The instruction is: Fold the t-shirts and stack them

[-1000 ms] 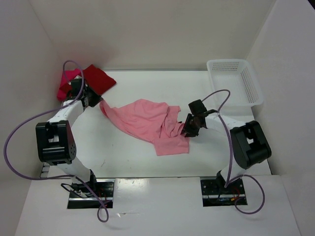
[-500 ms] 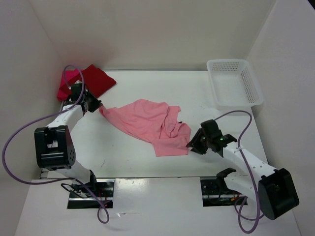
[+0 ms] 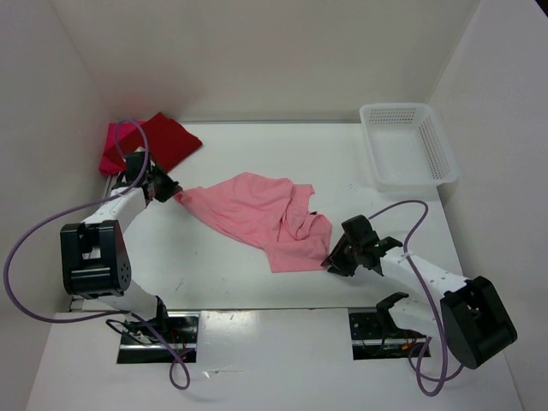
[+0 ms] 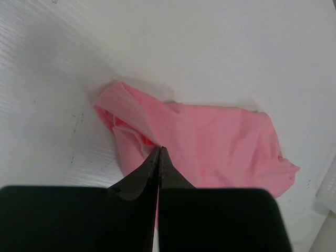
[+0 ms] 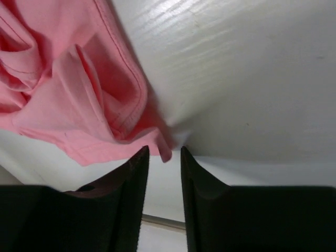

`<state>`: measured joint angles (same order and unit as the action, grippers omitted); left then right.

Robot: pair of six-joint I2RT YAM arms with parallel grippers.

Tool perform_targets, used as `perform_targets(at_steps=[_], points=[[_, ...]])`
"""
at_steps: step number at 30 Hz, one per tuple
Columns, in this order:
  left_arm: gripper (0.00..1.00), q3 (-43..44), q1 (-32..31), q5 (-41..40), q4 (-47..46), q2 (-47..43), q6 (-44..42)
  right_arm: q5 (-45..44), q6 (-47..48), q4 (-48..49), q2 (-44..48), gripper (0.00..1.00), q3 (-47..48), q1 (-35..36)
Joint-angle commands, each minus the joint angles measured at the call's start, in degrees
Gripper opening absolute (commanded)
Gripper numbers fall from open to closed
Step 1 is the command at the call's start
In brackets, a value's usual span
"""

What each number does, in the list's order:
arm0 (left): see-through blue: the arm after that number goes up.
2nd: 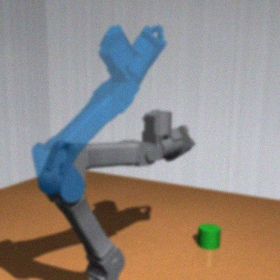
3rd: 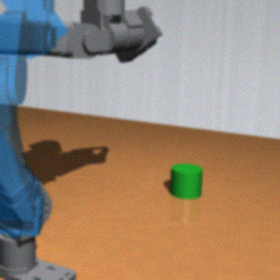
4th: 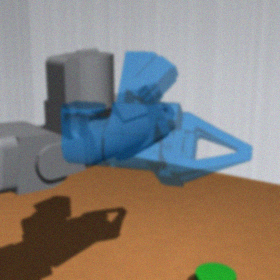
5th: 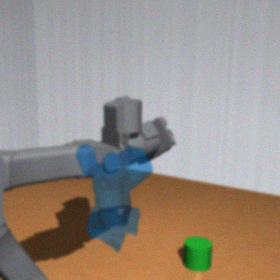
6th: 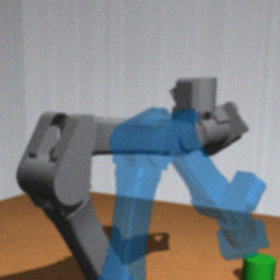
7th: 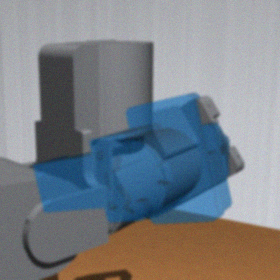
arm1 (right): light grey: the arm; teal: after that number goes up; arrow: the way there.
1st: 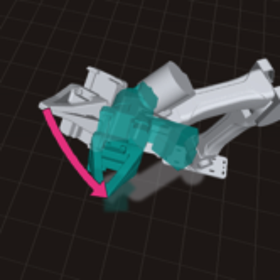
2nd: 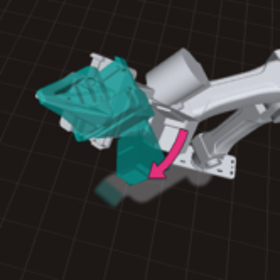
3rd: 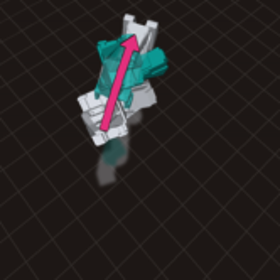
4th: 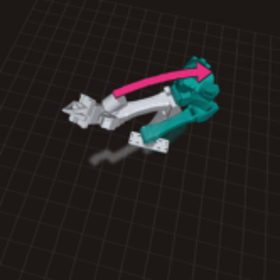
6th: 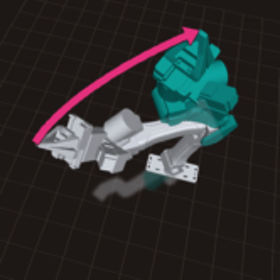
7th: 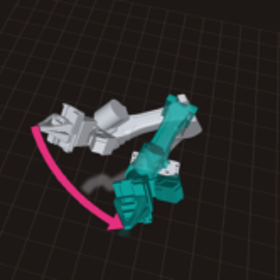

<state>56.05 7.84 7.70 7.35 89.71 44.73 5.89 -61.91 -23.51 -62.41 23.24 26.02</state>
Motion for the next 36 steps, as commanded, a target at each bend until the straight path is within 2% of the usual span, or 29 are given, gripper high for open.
perform_targets(at_steps=[1,2,4,5,6,8,9,10,11,12,15,16,17,18,20,21,22,23,25,26,29,33,35,36], points=[[0.0,-0.2,-0.3,0.8,-2.3,-2.1,-1.4,-1.7,0.0,4.1,-3.3,0.34,-0.7,0.6],[0.0,-0.2,-0.8,0.8,-2.3,-2.1,-1.4,-1.7,0.0,4.9,-3.3,0.27,-0.7,0.6],[0.0,-0.2,-0.8,0.8,-2.3,-2.1,-1.4,-1.7,0.0,5.4,-4.7,0.19,-0.1,0.6],[0.0,-0.2,-0.8,0.8,-2.3,-2.1,-1.4,-1.7,0.6,4.5,-5.6,0.07,1.0,0.6],[0.0,-0.2,-0.8,0.8,-1.7,-2.1,-1.4,-2.7,1.2,3.7,-5.6,0.0,1.7,0.6],[0.0,-0.2,-0.8,0.8,-1.7,-2.7,-1.4,-3.9,2.1,-1.2,-4.7,0.0,5.8,0.6],[0.0,-0.2,-1.3,1.6,-1.0,-3.3,-1.4,-6.1,2.8,-3.4,-1.1,0.0,7.9,1.4],[0.0,-0.2,-1.9,1.6,-0.2,-3.9,-1.4,-7.0,4.1,-5.8,0.8,0.0,13.3,1.4],[0.0,1.1,-3.1,1.6,0.5,-5.6,-1.4,-7.8,4.9,-8.4,2.2,0.0,16.7,1.4],[0.0,2.7,-7.4,0.3,2.8,-6.5,-2.3,-8.7,5.7,-13.5,3.1,0.0,20.6,1.4],[0.0,12.5,-14.1,-3.0,8.5,-8.4,-4.0,-13.3,10.2,-22.7,1.3,0.0,41.3,1.4],[0.0,14.8,-14.2,-2.4,9.6,-9.8,-4.6,-14.7,11.4,-24.9,0.5,0.0,45.8,1.4],[0.0,18.6,-13.6,-0.9,11.5,-10.6,-4.6,-16.1,13.5,-26.8,-0.2,0.0,50.2,1.4],[0.0,20.1,-11.4,0.4,12.2,-11.6,-4.6,-17.6,14.7,-30.2,-0.8,0.0,58.9,1.4],[0.0,23.0,-8.0,5.3,13.7,-14.8,-3.9,-21.7,18.3,-33.4,-3.0,0.0,67.9,-0.1],[0.0,26.3,-3.6,7.7,14.3,-16.4,-2.8,-22.4,19.5,-36.2,-4.9,0.0,76.7,-0.8],[0.0,27.9,-1.2,9.9,14.3,-16.9,-1.7,-23.2,22.1,-37.4,-5.9,0.0,81.1,-1.6],[0.0,29.4,0.9,14.5,13.7,-16.9,-0.8,-23.2,23.2,-38.3,-6.8,0.0,89.8,-2.9],[0.0,34.7,6.0,18.4,11.4,-16.1,1.7,-23.7,25.5,-38.9,-10.2,0.0,98.3,-4.1],[0.0,37.1,7.0,19.9,11.4,-15.4,3.9,-23.2,27.6,-39.9,-11.9,0.0,107.9,-4.7],[0.0,46.8,9.1,18.6,13.0,-14.0,3.3,-21.6,30.3,-42.1,-18.6,0.0,124.5,-6.8],[0.0,54.9,9.8,13.8,16.3,-12.6,1.2,-21.0,31.4,-37.8,-20.9,0.0,129.7,-8.1],[0.0,55.0,9.8,14.9,15.6,-11.4,1.8,-21.8,31.9,-38.5,-24.9,0.0,131.6,-8.1],[0.0,52.0,9.8,14.9,14.3,-11.4,2.5,-20.5,31.9,-38.5,-26.3,0.0,131.6,-8.1]])
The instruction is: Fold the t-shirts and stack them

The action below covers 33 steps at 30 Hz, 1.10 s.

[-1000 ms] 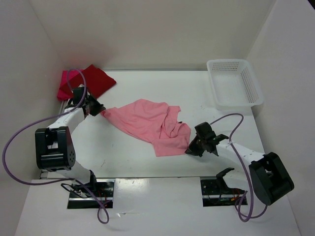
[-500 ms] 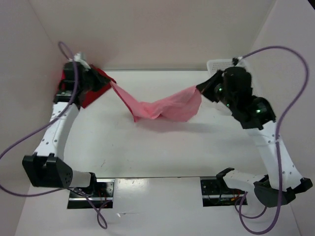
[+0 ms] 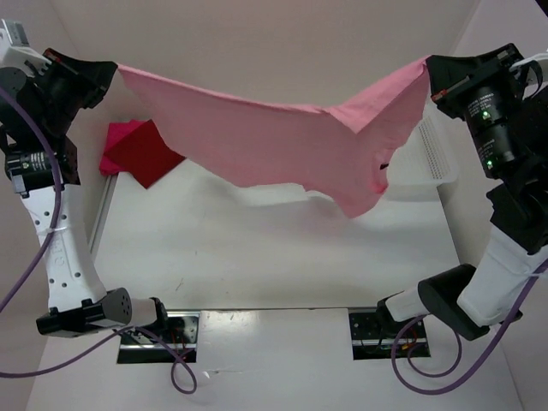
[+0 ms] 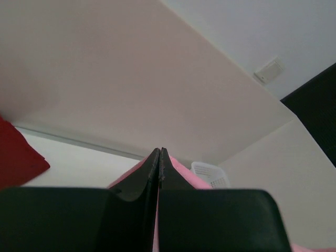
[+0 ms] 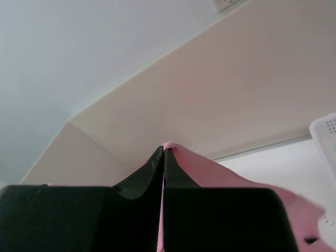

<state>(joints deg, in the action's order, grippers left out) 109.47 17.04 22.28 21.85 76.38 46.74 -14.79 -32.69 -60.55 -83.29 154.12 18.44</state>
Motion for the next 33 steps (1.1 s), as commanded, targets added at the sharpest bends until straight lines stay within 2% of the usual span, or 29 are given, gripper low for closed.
perform_targets(at_steps=[1,5,6,7,9,10,11,13,14,15,18,21,22,25,29,32,33], points=[[0.0,-3.4,0.6,0.3,-0.8,1.9,0.5,1.2,2.7,-1.5,-8.5,0.0,0.7,-0.5],[0.0,-14.0,-1.6,-1.6,-4.4,2.7,0.3,4.7,5.8,4.2,-15.4,0.0,-4.3,-3.1],[0.0,-15.5,-2.2,-2.4,-5.0,3.4,-0.2,6.3,5.8,7.0,-15.4,0.0,-11.4,-5.4],[0.0,-17.5,-3.1,-2.4,-5.7,5.7,-0.2,8.9,5.3,12.5,-16.1,0.0,-14.6,-7.0],[0.0,-18.3,-4.5,-4.2,-7.6,8.5,-0.2,14.0,4.2,15.8,-19.8,0.0,-17.3,-9.9],[0.0,-18.3,-5.3,-4.2,-8.2,12.3,-0.2,14.0,4.2,13.6,-22.6,0.0,-14.4,-9.9],[0.0,-16.2,-5.3,-4.2,-8.2,14.5,-0.2,14.0,4.7,12.1,-29.1,0.0,-6.5,-9.9],[0.0,-12.7,-6.1,-4.8,-8.2,20.4,-0.2,14.0,4.7,8.6,-35.3,0.0,2.9,-9.9],[0.0,-8.1,-6.1,-4.0,-8.2,23.6,0.4,14.6,4.0,8.6,-40.1,0.0,11.2,-9.9],[0.0,-5.5,-6.1,-3.4,-7.7,25.0,0.5,15.1,3.2,11.0,-40.8,0.0,12.4,-10.4],[0.0,5.9,-6.1,-2.7,-5.6,28.6,2.0,19.3,-1.0,20.8,-35.9,0.0,5.2,-12.2],[0.0,15.5,-4.8,-1.9,-4.3,30.4,3.1,21.8,-4.0,22.7,-34.2,0.0,10.0,-13.3],[0.0,16.2,-3.5,-1.1,-4.8,30.4,3.6,21.8,-4.6,24.8,-32.9,0.0,10.5,-13.3],[0.0,16.2,-1.4,0.5,-6.7,29.2,5.5,23.1,-5.8,30.0,-25.5,0.0,4.4,-13.9],[0.0,12.4,-0.9,1.0,-9.8,26.9,5.0,24.0,-4.9,25.8,-24.8,0.0,4.4,-14.4],[0.0,5.8,-0.9,1.0,-12.3,23.2,4.4,24.6,-2.7,24.3,-22.1,0.0,-5.7,-14.4],[0.0,0.6,-0.9,1.0,-12.9,22.2,2.9,24.6,-2.6,24.3,-19.1,0.0,-15.3,-14.4]])
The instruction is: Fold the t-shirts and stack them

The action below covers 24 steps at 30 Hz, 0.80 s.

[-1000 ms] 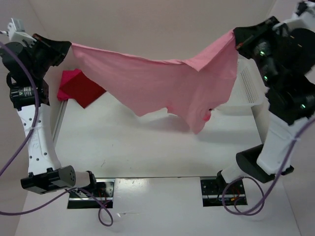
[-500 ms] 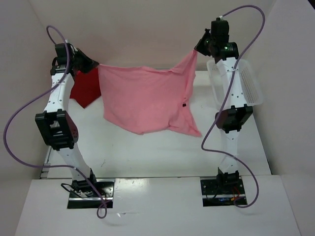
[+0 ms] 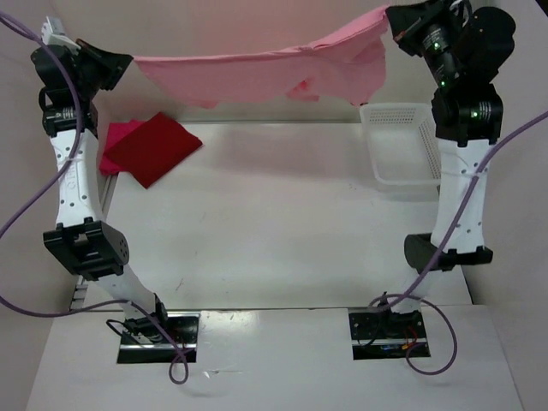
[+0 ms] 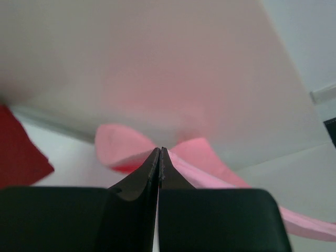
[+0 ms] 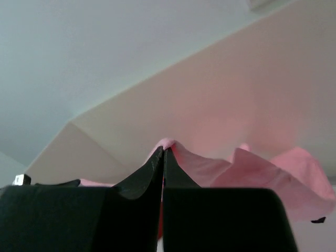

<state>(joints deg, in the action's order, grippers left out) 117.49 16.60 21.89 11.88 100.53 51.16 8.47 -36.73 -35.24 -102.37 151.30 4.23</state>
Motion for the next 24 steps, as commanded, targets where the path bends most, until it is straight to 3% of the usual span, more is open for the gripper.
perform_targets(at_steps=[1,6,8,11,16,24], points=[[0.0,-10.1,-0.4,0.7,-2.9,-4.3,-2.1,1.4,3.0,0.3,2.0,0.0,-18.3,-0.2],[0.0,-30.3,-0.4,0.7,-8.6,-11.5,-3.9,-1.8,6.1,5.3,15.8,0.0,-56.5,-1.4],[0.0,-40.7,-0.4,1.3,-11.4,-14.9,-4.4,-1.1,7.4,5.3,18.9,0.0,-65.5,-2.4],[0.0,-48.8,-0.4,0.1,-11.4,-18.3,-7.1,-1.1,8.1,6.1,24.6,0.0,-83.7,-2.4],[0.0,-63.6,-0.4,-1.6,-7.5,-23.8,-10.5,1.6,5.1,0.6,30.9,0.0,-96.4,-2.4],[0.0,-72.2,2.0,-3.9,7.3,-34.1,-16.8,5.4,-1.7,-13.1,46.4,0.0,-103.0,-2.4]])
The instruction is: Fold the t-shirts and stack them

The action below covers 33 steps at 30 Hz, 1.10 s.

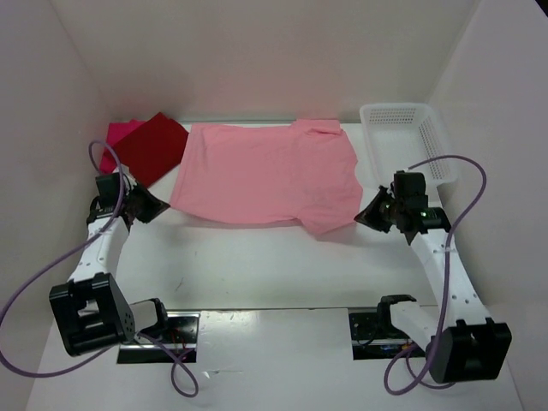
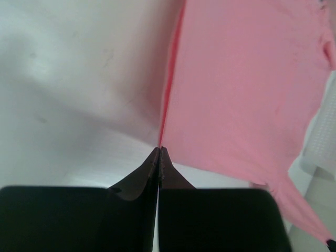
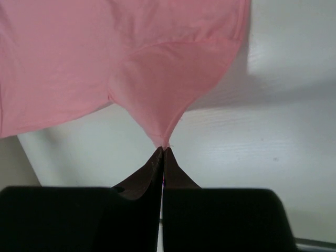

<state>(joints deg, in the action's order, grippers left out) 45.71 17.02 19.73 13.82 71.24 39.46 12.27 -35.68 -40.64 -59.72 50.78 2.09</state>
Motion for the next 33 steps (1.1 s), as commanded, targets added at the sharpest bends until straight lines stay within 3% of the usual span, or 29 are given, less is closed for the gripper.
perform_targets(at_steps=[1,5,11,18,21,33], points=[[0.0,0.1,1.6,-4.5,9.7,-5.9,-5.8,2.4,-3.2,-10.8,5.7,0.0,-3.7,-0.2],[0.0,2.0,1.6,-4.4,13.8,-7.6,-5.3,2.4,-5.2,-16.7,10.8,0.0,-1.6,0.6],[0.0,2.7,1.6,-3.9,10.8,-3.1,-4.2,0.7,-4.0,-11.7,7.6,0.0,-1.0,0.6],[0.0,7.4,0.3,-5.1,1.7,9.5,-0.6,-1.1,-2.7,3.0,-5.3,0.0,1.7,-1.6],[0.0,11.0,-1.6,-6.0,0.1,15.2,0.1,-4.7,-0.5,7.4,-15.7,0.0,6.1,-1.6],[0.0,22.0,-4.3,-8.5,-3.4,31.0,2.5,-8.5,2.3,12.3,-37.9,0.0,28.0,-2.2]])
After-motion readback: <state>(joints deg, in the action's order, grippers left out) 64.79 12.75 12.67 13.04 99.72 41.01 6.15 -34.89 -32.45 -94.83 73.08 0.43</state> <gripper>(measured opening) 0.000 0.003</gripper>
